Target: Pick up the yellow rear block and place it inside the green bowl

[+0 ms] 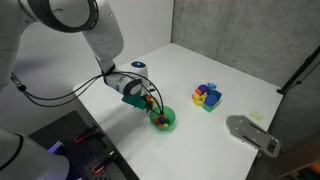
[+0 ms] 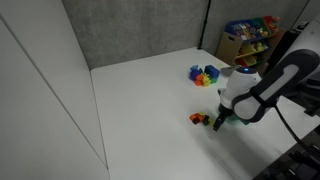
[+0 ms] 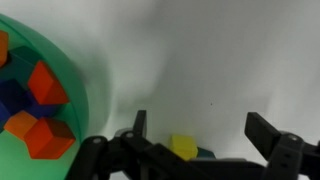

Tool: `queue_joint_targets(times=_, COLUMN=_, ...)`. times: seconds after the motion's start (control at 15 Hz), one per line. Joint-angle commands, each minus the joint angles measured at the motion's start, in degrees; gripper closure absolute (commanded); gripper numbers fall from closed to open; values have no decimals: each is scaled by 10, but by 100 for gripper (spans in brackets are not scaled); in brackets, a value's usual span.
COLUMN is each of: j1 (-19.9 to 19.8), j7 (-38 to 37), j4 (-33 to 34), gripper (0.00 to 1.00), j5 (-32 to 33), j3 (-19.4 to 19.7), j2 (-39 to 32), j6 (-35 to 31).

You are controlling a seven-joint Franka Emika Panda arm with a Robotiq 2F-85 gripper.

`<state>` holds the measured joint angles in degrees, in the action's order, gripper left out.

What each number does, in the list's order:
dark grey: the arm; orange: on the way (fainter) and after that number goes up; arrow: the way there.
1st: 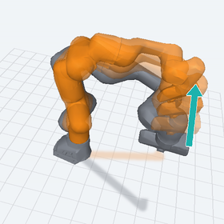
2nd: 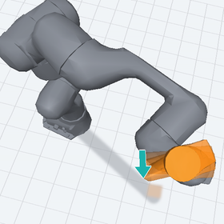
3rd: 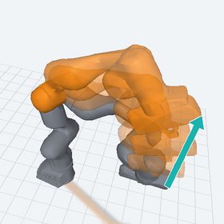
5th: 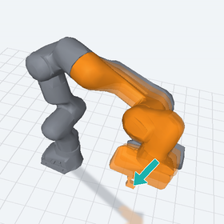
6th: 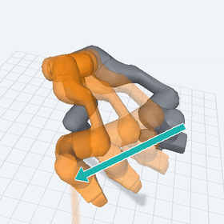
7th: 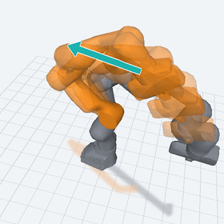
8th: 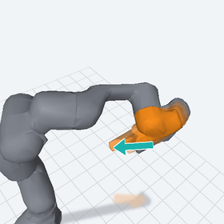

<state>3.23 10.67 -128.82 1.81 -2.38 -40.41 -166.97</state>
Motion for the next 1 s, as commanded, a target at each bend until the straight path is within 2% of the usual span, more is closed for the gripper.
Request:
queue_joint_targets(times=0.0, j1=10, j7=-31, j4=43, gripper=0, j5=12, j3=11, j2=-35, j6=3)
queue_joint_targets(times=0.47, j1=33, j7=-74, j4=100, gripper=0, j5=8, j3=32, j2=-78, j6=5)
queue_joint_targets(times=0.93, j1=62, j7=-123, j4=135, gripper=0, j5=3, j3=56, j2=-92, j6=22)
